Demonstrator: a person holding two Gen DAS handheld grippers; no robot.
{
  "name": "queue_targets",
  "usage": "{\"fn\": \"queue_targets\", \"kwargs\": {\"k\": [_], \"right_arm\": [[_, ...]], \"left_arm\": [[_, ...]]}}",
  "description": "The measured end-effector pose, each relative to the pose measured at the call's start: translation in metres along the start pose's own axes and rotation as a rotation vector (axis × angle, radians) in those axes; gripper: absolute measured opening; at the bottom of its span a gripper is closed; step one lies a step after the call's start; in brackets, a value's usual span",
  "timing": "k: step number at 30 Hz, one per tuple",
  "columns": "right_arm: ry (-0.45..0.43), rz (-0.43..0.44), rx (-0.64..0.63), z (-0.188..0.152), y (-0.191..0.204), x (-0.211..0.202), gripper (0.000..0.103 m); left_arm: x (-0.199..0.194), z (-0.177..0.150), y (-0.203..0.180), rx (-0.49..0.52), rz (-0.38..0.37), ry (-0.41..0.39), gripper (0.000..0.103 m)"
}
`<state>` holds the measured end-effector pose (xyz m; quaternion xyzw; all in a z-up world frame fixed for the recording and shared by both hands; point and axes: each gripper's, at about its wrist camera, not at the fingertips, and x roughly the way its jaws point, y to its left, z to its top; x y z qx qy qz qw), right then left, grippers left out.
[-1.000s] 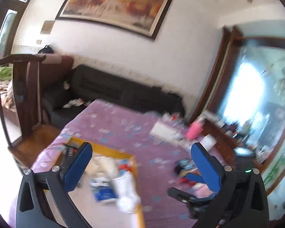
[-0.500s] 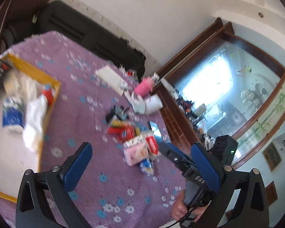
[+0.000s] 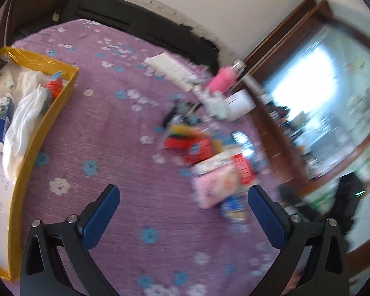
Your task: Organize soft objects
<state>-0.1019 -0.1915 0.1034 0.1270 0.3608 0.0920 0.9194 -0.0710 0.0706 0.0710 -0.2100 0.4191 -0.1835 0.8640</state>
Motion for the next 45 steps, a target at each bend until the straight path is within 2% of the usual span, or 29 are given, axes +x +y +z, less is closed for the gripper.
{"fn": "queue_targets", "kwargs": {"k": [3,8,9,12,15,25,29,35,45], "right_arm": [[0.011,-0.036,0.024,-0.002,-0.013,0.005,0.094],[0.048,-0.048,0.088,-0.006,-0.032,0.019,0.094],[0.055,-0.048,0.091,-0.007,-0.033,0.023,0.094],[0.068,-0.049,0.084,-0.009,-0.031,0.03,0.094],[0.081,-0.046,0.075,-0.011,-0.027,0.038,0.094],[0.114,-0.038,0.096,-0.019,-0.028,0.055,0.094],[0.115,-0.042,0.1,-0.021,-0.03,0.055,0.094],[0.114,-0.043,0.112,-0.021,-0.033,0.053,0.094],[0.095,-0.045,0.123,-0.022,-0.041,0.04,0.094]], "left_arm": [[0.025,-0.008,-0.001,0.061,0.122,0.05,0.103],[0.056,-0.02,0.014,0.041,0.154,0.128,0.103],[0.056,-0.022,0.013,0.071,0.158,0.095,0.103],[0.06,-0.026,0.008,0.123,0.19,0.095,0.103],[0.06,-0.028,0.007,0.136,0.206,0.082,0.103],[0.066,-0.031,-0.002,0.216,0.253,0.111,0.103],[0.072,-0.034,-0.009,0.265,0.3,0.13,0.103],[0.084,-0.042,-0.022,0.36,0.424,0.166,0.103],[0.083,-0.041,-0.02,0.337,0.432,0.185,0.103]]}}
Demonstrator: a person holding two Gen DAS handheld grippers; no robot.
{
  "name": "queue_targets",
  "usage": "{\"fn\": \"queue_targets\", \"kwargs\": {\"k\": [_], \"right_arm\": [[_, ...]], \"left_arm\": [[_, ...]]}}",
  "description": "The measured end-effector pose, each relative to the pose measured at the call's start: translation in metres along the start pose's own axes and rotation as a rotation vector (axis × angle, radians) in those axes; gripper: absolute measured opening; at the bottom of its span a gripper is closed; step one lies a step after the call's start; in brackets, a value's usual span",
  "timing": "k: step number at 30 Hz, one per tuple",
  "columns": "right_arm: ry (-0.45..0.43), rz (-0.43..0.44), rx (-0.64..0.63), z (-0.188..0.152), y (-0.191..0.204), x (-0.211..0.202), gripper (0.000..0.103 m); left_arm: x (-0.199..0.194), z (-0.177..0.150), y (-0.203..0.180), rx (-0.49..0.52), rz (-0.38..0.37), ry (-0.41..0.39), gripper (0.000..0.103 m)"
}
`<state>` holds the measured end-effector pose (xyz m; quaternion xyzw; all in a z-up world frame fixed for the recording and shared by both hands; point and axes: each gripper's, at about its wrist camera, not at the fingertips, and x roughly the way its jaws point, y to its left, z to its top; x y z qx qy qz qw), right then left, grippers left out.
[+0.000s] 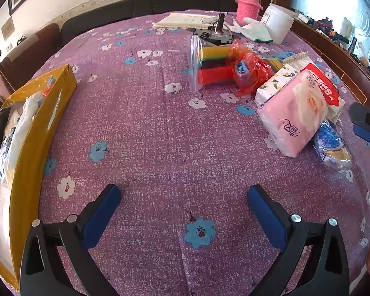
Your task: Organize soft objects
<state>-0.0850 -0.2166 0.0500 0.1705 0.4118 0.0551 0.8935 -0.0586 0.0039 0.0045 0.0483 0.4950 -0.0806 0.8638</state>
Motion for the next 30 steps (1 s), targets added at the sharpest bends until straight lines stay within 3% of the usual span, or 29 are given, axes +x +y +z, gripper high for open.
{"fn": "queue_targets", "kwargs": {"k": [5,18,26,30], "right_arm": [[-0.02,-0.007,0.021,0.001,-0.009,-0.011,0.094],[-0.042,-0.005,0.031,-0.004,-0.017,-0.024,0.094],[-0.012,-0.019,0.055,-0.004,-0.025,-0.014,0.094],[-0.006,-0.025,0.033,-0.001,-0.023,-0.011,0.094]], "left_arm": [[-0.001,-0.001,-0.001,-0.015,0.009,0.033,0.103],[-0.012,-0.018,-0.002,0.022,-0.011,0.03,0.103],[-0.011,-0.014,0.0,-0.001,-0.004,0.048,0.103],[-0.029,-0.006,0.007,-0.031,-0.061,-0.028,0.1]]}}
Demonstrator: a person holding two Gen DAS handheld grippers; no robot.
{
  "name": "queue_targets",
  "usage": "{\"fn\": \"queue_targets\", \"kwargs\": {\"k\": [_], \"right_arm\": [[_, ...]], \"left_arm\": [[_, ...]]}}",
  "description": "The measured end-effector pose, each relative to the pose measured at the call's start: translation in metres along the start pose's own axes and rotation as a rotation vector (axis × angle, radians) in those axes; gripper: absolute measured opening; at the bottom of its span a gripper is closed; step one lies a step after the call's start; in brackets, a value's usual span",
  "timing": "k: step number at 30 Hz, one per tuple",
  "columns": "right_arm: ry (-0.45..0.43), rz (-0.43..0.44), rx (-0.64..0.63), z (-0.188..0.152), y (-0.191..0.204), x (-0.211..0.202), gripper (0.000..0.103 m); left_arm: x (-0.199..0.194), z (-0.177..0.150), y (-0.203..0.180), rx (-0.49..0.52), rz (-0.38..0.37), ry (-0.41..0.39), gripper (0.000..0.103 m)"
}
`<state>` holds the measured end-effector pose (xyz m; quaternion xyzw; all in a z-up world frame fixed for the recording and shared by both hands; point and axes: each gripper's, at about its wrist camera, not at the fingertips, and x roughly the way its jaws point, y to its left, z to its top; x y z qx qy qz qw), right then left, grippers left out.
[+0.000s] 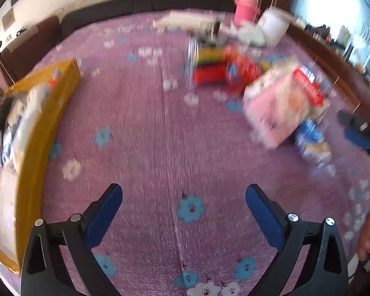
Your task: Organize soft objects
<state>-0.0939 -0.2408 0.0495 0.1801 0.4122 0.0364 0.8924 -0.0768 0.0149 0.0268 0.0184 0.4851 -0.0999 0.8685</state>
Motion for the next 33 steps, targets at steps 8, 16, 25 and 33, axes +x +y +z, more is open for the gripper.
{"fn": "queue_targets", "kwargs": {"k": [8,16,25,33], "right_arm": [[0.077,0.272,0.019,0.05,0.037,0.037,0.094],[0.382,0.715,-0.024,0.022,0.105,0.081,0.095],[0.141,0.339,0.028,0.039,0.021,0.022,0.095],[0.173,0.256,0.073,0.017,-0.021,0.018,0.094]], "left_arm": [[-0.053,0.015,0.029,-0.022,-0.029,-0.172,0.1],[-0.07,0.008,0.049,0.003,-0.003,-0.2,0.1],[-0.051,0.002,0.039,0.082,0.013,-0.142,0.1],[-0.016,-0.005,0.051,0.088,0.011,0.019,0.1]]}}
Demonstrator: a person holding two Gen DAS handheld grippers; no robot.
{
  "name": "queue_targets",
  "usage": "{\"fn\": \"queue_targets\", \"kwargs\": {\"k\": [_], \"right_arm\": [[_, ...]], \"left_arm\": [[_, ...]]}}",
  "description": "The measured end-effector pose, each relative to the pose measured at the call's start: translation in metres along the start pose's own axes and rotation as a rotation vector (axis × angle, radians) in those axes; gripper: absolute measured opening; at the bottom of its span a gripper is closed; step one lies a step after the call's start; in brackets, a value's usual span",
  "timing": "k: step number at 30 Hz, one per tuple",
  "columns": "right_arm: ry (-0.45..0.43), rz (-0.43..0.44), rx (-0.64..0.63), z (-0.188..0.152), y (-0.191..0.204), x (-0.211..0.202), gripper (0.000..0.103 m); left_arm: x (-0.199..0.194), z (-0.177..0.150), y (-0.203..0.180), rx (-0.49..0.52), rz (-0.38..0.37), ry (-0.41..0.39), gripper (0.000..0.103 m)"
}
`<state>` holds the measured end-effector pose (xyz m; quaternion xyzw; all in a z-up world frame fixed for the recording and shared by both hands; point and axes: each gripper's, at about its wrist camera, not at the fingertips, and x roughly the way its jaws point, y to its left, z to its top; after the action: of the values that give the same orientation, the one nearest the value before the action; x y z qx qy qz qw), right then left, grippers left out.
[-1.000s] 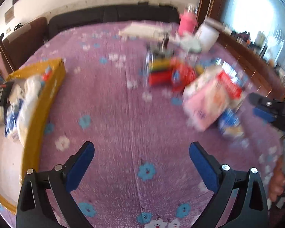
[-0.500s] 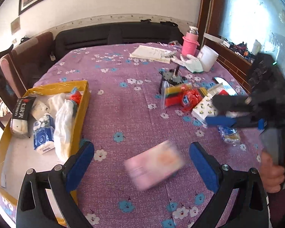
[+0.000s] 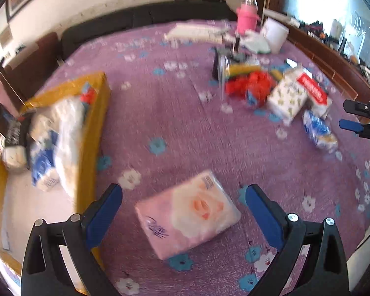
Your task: Organize soft objects
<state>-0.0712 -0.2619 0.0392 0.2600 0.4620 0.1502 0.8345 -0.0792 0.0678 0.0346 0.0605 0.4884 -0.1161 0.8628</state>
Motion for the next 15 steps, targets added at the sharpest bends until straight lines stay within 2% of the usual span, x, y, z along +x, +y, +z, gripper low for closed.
{"fn": "queue_targets", "kwargs": {"k": [1,3,6,7,8,10,11,15], "right_arm": [[0.008,-0.001,-0.007,-0.003,0.004,0.005,0.094],[0.026,-0.003,-0.031,-0.008,0.012,0.014,0.094],[0.052,-0.03,-0.091,-0.013,0.032,0.033,0.094],[0.055,-0.05,-0.111,-0.015,0.037,0.037,0.094],[0.053,-0.074,-0.13,-0.017,0.042,0.041,0.094],[0.044,-0.117,-0.166,-0.019,0.05,0.046,0.094],[0.042,-0.131,-0.177,-0.02,0.053,0.047,0.094],[0.046,-0.167,-0.202,-0.022,0.057,0.05,0.094]], "left_arm": [[0.005,-0.001,-0.004,-0.005,-0.038,0.033,0.1],[0.004,-0.003,-0.013,0.001,-0.111,0.036,0.1],[-0.013,-0.003,-0.025,0.02,-0.309,0.013,0.1],[-0.021,-0.002,-0.029,0.045,-0.305,-0.015,0.1],[-0.027,-0.002,-0.032,0.075,-0.261,-0.048,0.1],[-0.031,-0.002,-0.035,0.13,-0.127,-0.108,0.1],[-0.03,-0.003,-0.035,0.143,-0.094,-0.119,0.1],[-0.023,-0.012,-0.039,0.235,-0.041,-0.142,0.1]]}}
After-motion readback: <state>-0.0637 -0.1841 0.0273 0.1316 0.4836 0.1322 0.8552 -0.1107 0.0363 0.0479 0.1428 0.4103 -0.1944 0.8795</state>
